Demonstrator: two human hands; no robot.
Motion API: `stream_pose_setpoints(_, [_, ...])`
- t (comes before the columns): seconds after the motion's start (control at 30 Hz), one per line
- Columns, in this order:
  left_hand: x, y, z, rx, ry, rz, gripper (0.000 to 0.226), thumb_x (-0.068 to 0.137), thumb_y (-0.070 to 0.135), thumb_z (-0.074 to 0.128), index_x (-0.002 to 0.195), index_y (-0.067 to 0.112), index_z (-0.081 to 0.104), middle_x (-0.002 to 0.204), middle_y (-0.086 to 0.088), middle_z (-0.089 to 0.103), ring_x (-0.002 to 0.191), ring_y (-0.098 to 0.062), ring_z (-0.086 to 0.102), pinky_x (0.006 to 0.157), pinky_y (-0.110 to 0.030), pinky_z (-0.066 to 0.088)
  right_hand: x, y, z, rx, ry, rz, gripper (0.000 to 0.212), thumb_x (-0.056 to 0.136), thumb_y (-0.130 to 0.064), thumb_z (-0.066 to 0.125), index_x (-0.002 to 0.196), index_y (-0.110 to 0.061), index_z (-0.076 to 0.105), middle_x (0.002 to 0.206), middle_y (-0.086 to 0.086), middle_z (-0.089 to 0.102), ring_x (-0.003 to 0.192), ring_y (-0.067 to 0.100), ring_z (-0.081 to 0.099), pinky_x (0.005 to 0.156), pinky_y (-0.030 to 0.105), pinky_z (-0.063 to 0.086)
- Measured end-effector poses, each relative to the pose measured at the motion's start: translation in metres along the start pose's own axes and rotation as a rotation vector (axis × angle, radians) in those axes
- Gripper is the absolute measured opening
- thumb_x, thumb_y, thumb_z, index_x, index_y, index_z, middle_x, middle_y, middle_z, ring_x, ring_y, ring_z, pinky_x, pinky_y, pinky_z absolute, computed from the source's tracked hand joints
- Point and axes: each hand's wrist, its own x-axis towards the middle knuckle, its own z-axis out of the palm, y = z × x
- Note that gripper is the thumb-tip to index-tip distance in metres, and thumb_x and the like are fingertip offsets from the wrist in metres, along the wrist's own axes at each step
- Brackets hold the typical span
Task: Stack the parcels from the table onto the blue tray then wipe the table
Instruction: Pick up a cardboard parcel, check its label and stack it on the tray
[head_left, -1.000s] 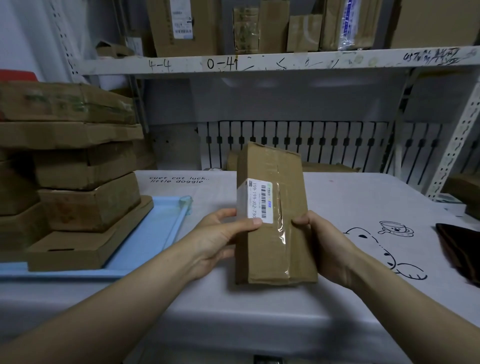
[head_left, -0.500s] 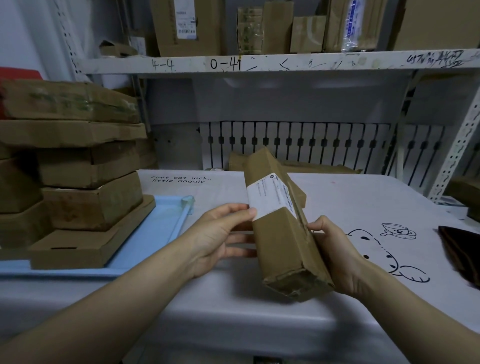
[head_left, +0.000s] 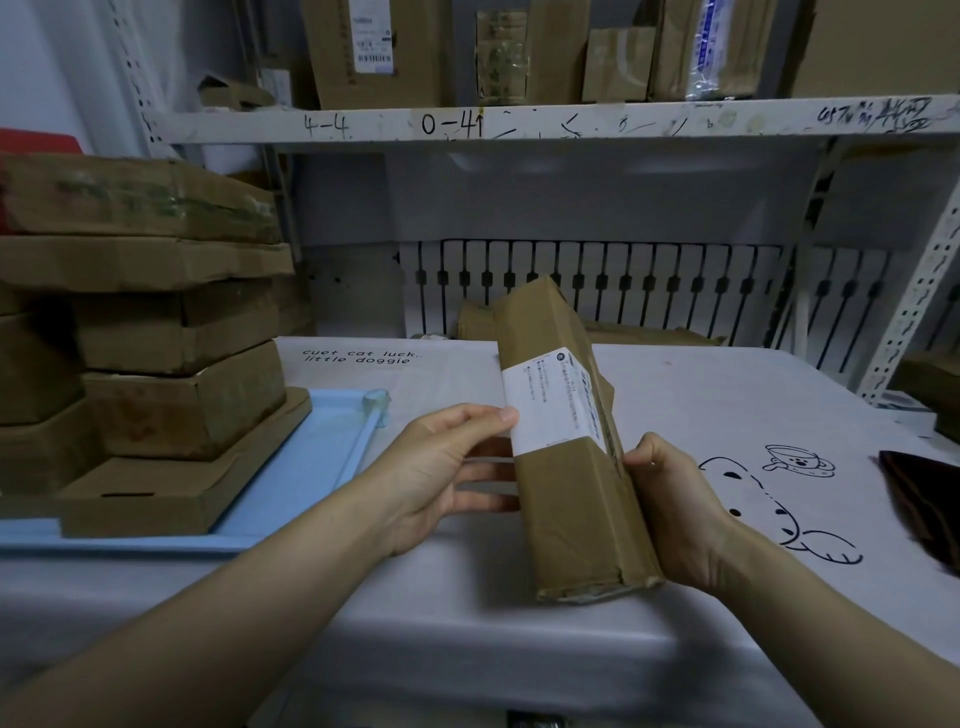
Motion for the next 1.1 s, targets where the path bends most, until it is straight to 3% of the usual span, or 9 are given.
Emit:
stream_pose_setpoints(0.33, [0.001, 0.008, 0.001, 0.085, 0.057, 0.053, 0.026, 0.087, 0.026, 0.07, 0.103, 0.006, 0.067, 0.095, -0.012, 0.075, 0.081, -0.021, 0.072, 0.066, -0.035, 0.058, 0.004, 0.0, -0.002, 0.028, 0.016, -0.072, 0.045, 0.065, -0.025, 0.043, 0.091, -0.012, 0.077, 0.088, 0.009, 0.072, 0.071, 0.026, 0.067, 0.076, 0.033, 0.05])
stream_pose_setpoints(0.53, [0.002, 0.01, 0.005, 0.23, 0.126, 0.135, 0.033, 0.082, 0.026, 0.076, 0.105, 0.005, 0.065, 0.096, -0.009, 0.076, 0.085, -0.018, 0.072, 0.072, -0.036, 0.061, 0.006, -0.003, -0.003, 0.001, 0.049, -0.171, 0.045, 0.059, -0.022, 0.051, 0.101, -0.012, 0.065, 0.097, 0.01, 0.069, 0.08, 0.025, 0.065, 0.08, 0.036, 0.052])
stream_pose_setpoints(0.7, [0.004, 0.015, 0.006, 0.324, 0.156, 0.212, 0.045, 0.073, 0.028, 0.082, 0.111, 0.012, 0.065, 0.106, -0.007, 0.073, 0.095, -0.018, 0.072, 0.075, -0.033, 0.061, 0.006, -0.004, -0.005, -0.048, 0.082, -0.228, 0.039, 0.063, -0.017, 0.047, 0.09, -0.013, 0.074, 0.098, 0.012, 0.073, 0.084, 0.024, 0.067, 0.085, 0.04, 0.051])
stream_pose_setpoints(0.77, [0.004, 0.017, 0.006, 0.338, 0.158, 0.239, 0.053, 0.067, 0.029, 0.085, 0.113, 0.013, 0.065, 0.108, -0.007, 0.073, 0.096, -0.017, 0.072, 0.077, -0.032, 0.061, 0.008, -0.005, -0.004, -0.088, 0.111, -0.242, 0.051, 0.058, -0.018, 0.052, 0.103, -0.002, 0.071, 0.113, 0.02, 0.071, 0.095, 0.028, 0.064, 0.096, 0.046, 0.046])
stream_pose_setpoints(0.83, [0.005, 0.018, 0.006, 0.374, 0.151, 0.267, 0.058, 0.064, 0.026, 0.087, 0.116, 0.016, 0.063, 0.109, -0.004, 0.073, 0.097, -0.016, 0.072, 0.083, -0.033, 0.06, 0.009, -0.007, -0.002, -0.155, 0.146, -0.279, 0.072, 0.049, -0.021, 0.058, 0.113, 0.009, 0.056, 0.125, 0.031, 0.06, 0.1, 0.029, 0.055, 0.093, 0.047, 0.039])
stream_pose_setpoints(0.9, [0.004, 0.02, 0.006, 0.396, 0.132, 0.304, 0.058, 0.067, 0.017, 0.087, 0.119, 0.019, 0.062, 0.109, -0.001, 0.073, 0.095, -0.013, 0.072, 0.082, -0.028, 0.06, 0.011, -0.008, -0.002, -0.231, 0.165, -0.345, 0.068, 0.044, -0.021, 0.059, 0.106, 0.009, 0.055, 0.107, 0.027, 0.064, 0.096, 0.028, 0.049, 0.085, 0.044, 0.032])
stream_pose_setpoints(1.0, [0.004, 0.022, 0.002, 0.468, 0.114, 0.349, 0.062, 0.068, 0.012, 0.088, 0.122, 0.023, 0.06, 0.113, 0.005, 0.071, 0.101, -0.012, 0.069, 0.085, -0.028, 0.059, 0.01, -0.011, -0.003, -0.297, 0.183, -0.447, 0.036, 0.049, -0.007, 0.054, 0.085, -0.006, 0.062, 0.082, 0.008, 0.061, 0.084, 0.024, 0.048, 0.073, 0.036, 0.035])
stream_pose_setpoints(1.1, [0.005, 0.021, -0.003, 0.563, 0.104, 0.358, 0.067, 0.067, 0.012, 0.088, 0.124, 0.027, 0.057, 0.118, 0.009, 0.067, 0.11, -0.014, 0.064, 0.094, -0.04, 0.056, 0.01, -0.01, -0.004, -0.352, 0.152, -0.528, 0.043, 0.053, -0.001, 0.053, 0.093, -0.011, 0.066, 0.084, 0.006, 0.065, 0.083, 0.02, 0.057, 0.072, 0.03, 0.044])
